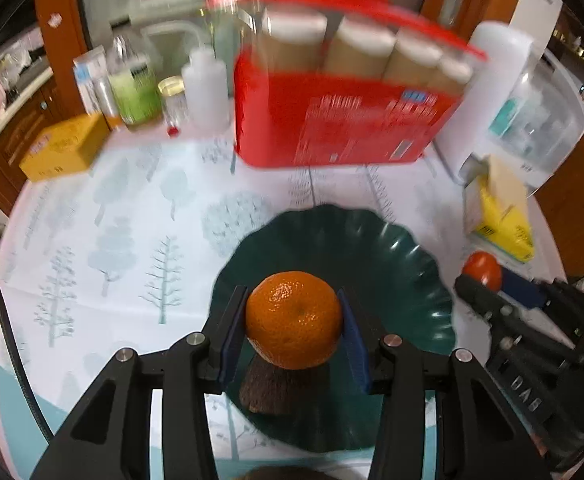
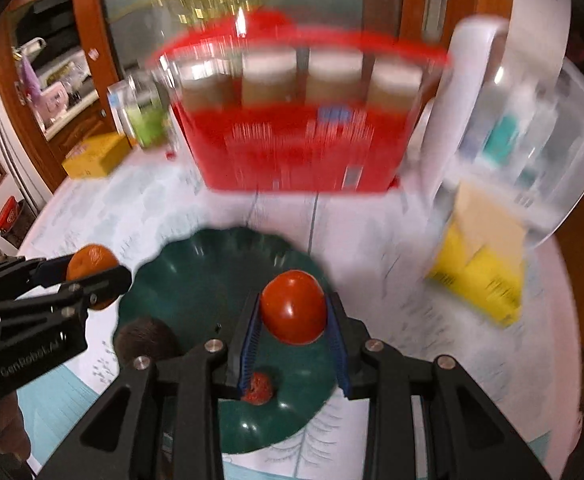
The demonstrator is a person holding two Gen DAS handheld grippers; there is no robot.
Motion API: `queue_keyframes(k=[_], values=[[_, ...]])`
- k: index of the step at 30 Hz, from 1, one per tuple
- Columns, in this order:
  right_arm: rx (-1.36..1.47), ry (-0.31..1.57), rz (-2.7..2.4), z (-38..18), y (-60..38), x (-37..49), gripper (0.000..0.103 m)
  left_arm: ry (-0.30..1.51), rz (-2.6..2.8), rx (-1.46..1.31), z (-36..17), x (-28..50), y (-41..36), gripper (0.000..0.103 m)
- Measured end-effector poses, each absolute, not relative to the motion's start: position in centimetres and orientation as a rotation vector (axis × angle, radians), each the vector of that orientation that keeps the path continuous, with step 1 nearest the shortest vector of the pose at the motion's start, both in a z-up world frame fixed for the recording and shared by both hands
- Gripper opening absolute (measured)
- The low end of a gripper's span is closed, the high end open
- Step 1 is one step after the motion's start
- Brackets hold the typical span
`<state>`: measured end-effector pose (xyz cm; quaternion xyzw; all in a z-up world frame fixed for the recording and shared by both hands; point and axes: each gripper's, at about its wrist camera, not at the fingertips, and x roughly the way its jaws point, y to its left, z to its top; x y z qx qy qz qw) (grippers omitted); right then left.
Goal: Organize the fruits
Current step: 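Carry orange and tomato to the green plate and release both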
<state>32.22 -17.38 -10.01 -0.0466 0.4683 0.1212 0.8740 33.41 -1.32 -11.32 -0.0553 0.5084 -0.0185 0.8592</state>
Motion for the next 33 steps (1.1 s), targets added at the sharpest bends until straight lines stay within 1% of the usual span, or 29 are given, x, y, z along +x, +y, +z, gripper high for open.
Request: queue_keyframes(k=[5,12,21,24,26,28,31,33], values=[[-0.083,1.068,0.258,-15.1,-16.4,33.6,0.032,1.125,-0.055,-0.102,-15.9,35.3,-1.6,0.043],[-0.109,1.086,0.264,-17.7,-15.3,34.6,0.032,1.169,-0.062,-0.093,-19.3,36.6,-1.7,0.043],[-0.149,1.071,0.261,-18.9,-14.5,34.8,0.033,1.155,-0.06,-0.041,-19.4,36.5,-2.3,0.045],[-0.157,1.071,0.267,-18.9,-14.3,34.8,0.033,1.142,-0.046,-0.016,-19.1,36.3,-2.4,0.051],[-0.157,1.071,0.266,-18.8,-14.3,34.8,0.033,1.131,-0.035,-0.008,-18.7,36.1,-2.4,0.058],[-0.153,1.072,0.262,-18.8,-14.4,34.8,0.033,1.121,-0.025,-0.011,-18.3,36.0,-2.2,0.069],[-0.134,1.076,0.263,-18.6,-15.0,34.8,0.033,1.102,-0.02,-0.006,-17.5,35.6,-2.0,0.079],[-0.126,1.067,0.262,-18.3,-15.3,34.5,0.035,1.088,-0.018,0.005,-17.0,35.2,-2.1,0.083]])
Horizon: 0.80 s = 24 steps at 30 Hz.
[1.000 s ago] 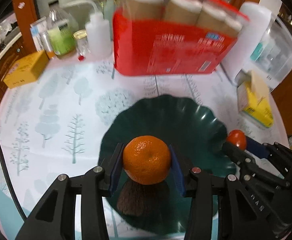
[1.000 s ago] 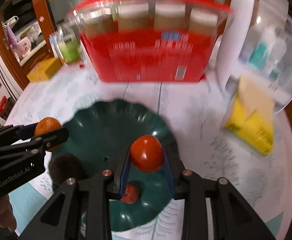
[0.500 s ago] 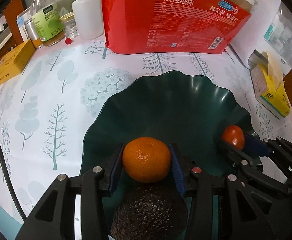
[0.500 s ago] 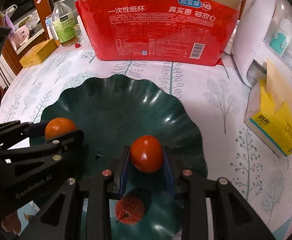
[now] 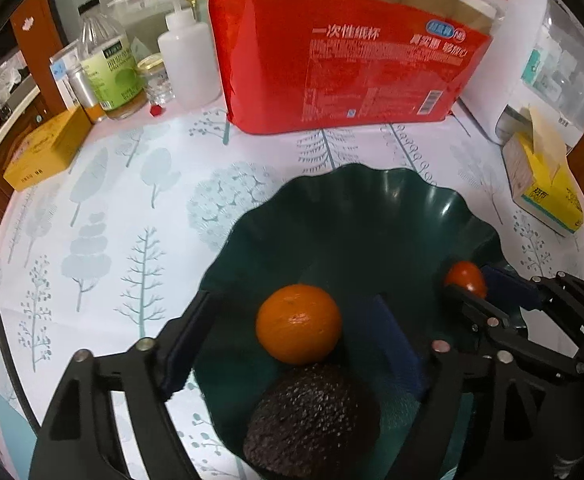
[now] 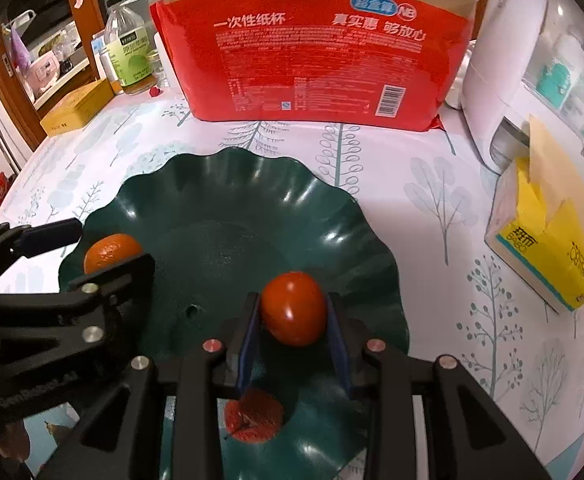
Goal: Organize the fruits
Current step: 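Carry orange and tomato to the green plate and release both, then move both open tools back over the white fruit plate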
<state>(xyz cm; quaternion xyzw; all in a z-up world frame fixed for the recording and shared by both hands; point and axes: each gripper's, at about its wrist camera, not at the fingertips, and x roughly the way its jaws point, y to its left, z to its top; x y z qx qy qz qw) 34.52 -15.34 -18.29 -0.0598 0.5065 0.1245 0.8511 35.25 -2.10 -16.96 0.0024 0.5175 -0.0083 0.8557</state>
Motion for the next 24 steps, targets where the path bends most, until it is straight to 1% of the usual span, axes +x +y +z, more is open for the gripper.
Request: queue_keyframes(k=[6,10,17,24], values=[[-0.121,1.029,0.251,-16.8,-16.0,33.7,0.039,1.061,-0.018,0.01,-15.1,34.3,-2.2,0.09],[-0.107,1.011,0.248,-15.5,-16.4,33.0,0.04,1.046,-0.016,0.008,-13.7,33.4,-2.1,0.095],[-0.087,0.971,0.257,-12.4,-16.7,30.9,0.04,1.017,-0.028,0.012,-10.4,30.9,-2.2,0.095],[-0.069,0.929,0.274,-8.6,-16.6,28.1,0.04,0.925,-0.034,0.006,-5.9,26.8,-2.0,0.095]])
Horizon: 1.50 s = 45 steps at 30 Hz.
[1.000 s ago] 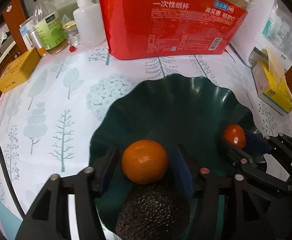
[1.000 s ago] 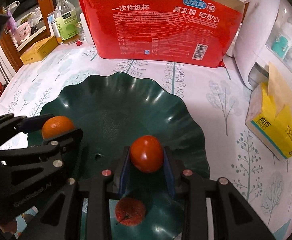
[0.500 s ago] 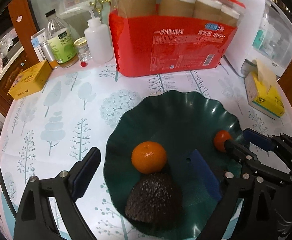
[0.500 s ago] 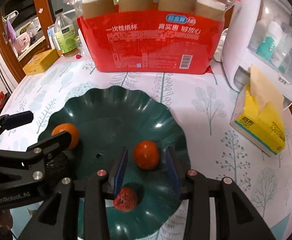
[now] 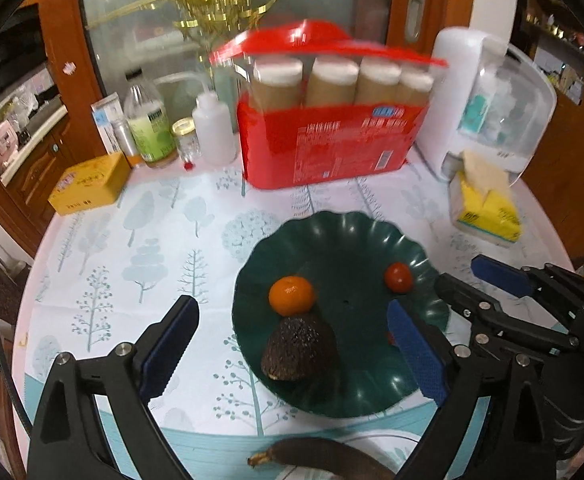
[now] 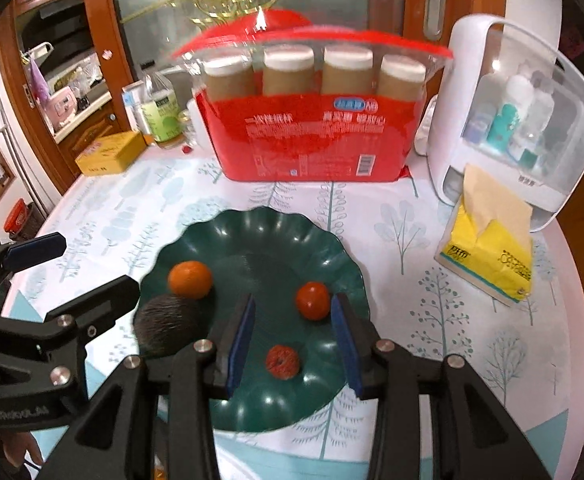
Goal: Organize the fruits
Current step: 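Move both open tools back over the white fruit plate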
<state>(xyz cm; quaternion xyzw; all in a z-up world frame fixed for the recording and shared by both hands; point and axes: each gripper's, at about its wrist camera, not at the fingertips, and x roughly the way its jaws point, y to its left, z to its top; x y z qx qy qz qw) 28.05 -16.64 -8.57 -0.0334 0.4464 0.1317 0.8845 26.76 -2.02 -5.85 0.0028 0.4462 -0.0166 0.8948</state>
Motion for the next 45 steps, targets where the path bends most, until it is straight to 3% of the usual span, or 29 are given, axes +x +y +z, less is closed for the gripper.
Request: queue_keyframes(k=[10,28,36,45], values=[[-0.053,0.861,0.315,-3.4,-16.5,22.8,0.041,0.867,-0.005,0.015,-0.9,20.2,-1.3,0.097],[-0.081,0.798,0.361,1.5,-16.1,13.9,0.05,0.833,0.057,-0.052,2.5,11.0,0.3,0.097],[-0.08,0.826,0.377,0.2,-16.1,11.9,0.053,0.852,0.056,-0.053,0.8,8.4,0.7,0.097],[-0.102,0.92,0.38,-5.1,-16.2,10.5,0.053,0.971,0.031,-0.045,-6.0,6.8,1.1,0.097]])
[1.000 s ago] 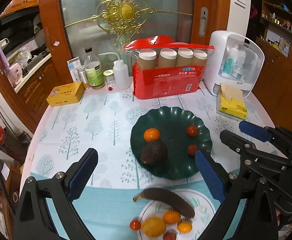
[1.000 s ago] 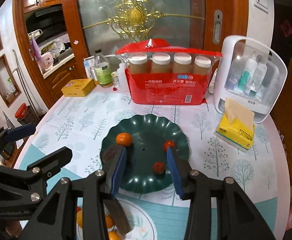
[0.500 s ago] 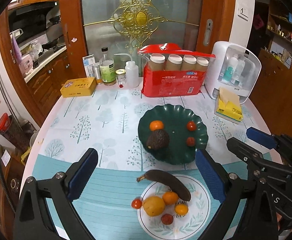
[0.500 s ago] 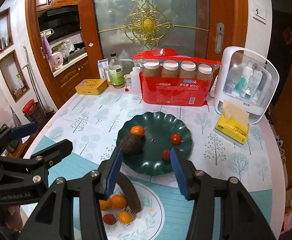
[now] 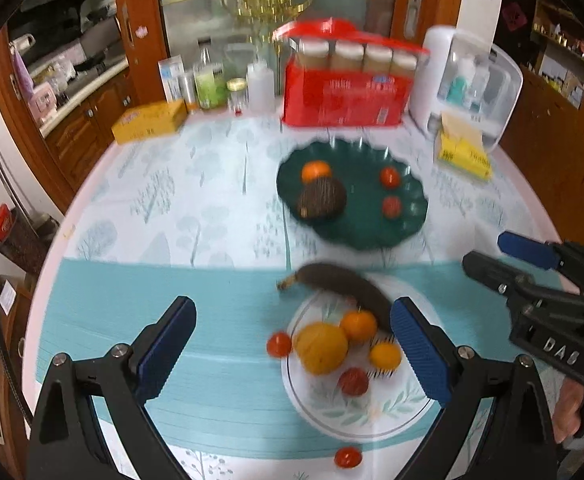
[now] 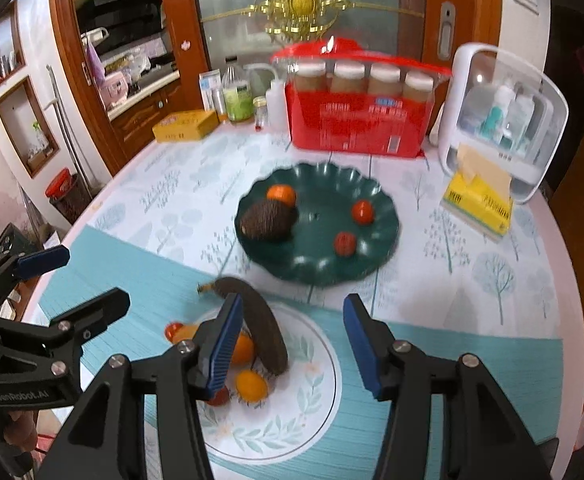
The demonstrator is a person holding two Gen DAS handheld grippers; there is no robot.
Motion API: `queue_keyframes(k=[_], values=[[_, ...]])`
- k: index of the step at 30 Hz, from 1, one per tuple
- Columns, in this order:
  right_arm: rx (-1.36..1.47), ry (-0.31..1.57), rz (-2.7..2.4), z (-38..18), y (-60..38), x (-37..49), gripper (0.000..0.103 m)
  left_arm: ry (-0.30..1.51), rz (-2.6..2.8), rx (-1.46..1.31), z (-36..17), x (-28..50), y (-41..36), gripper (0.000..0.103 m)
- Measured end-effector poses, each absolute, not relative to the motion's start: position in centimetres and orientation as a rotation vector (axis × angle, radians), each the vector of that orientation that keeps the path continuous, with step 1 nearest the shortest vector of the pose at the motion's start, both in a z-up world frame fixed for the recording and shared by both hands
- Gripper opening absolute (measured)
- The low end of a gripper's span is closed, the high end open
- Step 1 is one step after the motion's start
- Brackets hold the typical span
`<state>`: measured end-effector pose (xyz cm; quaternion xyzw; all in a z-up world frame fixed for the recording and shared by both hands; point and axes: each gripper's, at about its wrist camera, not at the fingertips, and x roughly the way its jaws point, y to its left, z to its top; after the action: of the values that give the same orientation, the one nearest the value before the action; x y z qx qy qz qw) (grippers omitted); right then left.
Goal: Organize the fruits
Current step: 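Move both open tools back over the white fruit plate, then grasp the dark banana with the right tool while the left tool approaches the grapefruit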
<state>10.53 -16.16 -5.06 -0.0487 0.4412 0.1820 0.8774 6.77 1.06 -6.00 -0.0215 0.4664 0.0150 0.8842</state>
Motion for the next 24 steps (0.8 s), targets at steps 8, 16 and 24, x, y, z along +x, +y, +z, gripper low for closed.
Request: queue_keyframes(k=[8,16,24], values=[[-0.094,1.021,0.388,-9.9,-15.8,11.0,0.053,1.079,-0.005,-0.071,-12.2,6.9,1.2,0.093],[-0.079,1.119,0.423,-13.5,-14.2,13.9,0.053,1.159,-0.028,-0.114,-16.4,8.1,1.3,0.077],[-0.098,1.175,0.459,-16.2,-11.3,16.9,0.053,1.208,-0.077,-0.188,-18.3,9.2,1.4,0.072]])
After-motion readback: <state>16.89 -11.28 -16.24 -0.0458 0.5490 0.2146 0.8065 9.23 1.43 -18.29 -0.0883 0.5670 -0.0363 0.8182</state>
